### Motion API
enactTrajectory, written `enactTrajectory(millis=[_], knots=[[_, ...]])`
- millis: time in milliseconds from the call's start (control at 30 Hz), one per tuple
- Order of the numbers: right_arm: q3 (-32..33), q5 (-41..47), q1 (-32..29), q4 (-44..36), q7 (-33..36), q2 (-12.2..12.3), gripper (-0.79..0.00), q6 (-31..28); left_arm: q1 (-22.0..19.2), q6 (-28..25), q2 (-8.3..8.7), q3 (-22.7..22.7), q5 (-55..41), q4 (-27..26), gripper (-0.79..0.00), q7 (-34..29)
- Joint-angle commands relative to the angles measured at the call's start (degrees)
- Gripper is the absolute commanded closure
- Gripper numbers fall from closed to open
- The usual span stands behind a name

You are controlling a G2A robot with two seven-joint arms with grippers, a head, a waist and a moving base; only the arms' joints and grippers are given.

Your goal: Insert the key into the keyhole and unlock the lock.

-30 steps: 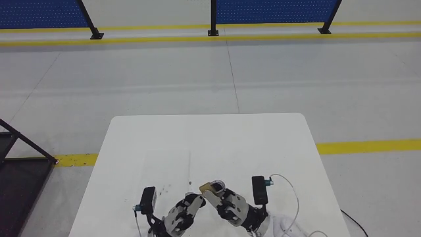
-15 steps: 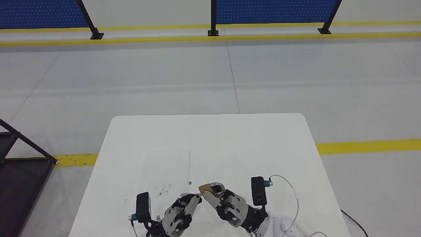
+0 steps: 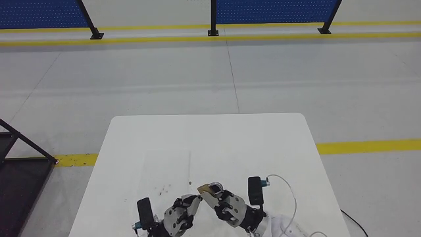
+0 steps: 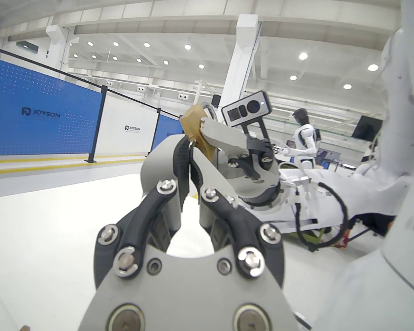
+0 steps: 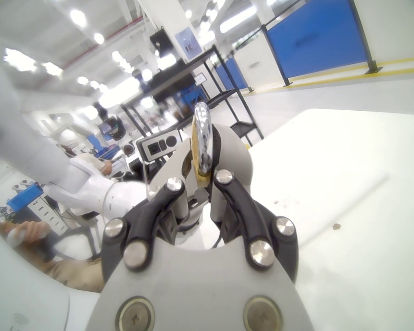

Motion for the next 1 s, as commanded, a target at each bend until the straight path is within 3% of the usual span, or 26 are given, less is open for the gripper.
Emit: enactTrajectory(millis=[0,767,967], knots=[[-0.02,0.07,0.02,-0.02,0.03,0.04,0.000,0.02,-0.25,2.91,-0.13,-0.18,1.25,0.24,0.000,0.75],[-0.23,0.10,-0.20,-0.60,0.19,0.50,0.000,0.52,-2.00,30.70,-1.50,-0.75,15.80,2.03,0.000,6.21],[-0.36,0.04,-0.14,-0.66,0.10,0.58,0.000,0.76,-1.91,30.47,-1.77,-0.42,14.96,2.08,0.000,6.85]])
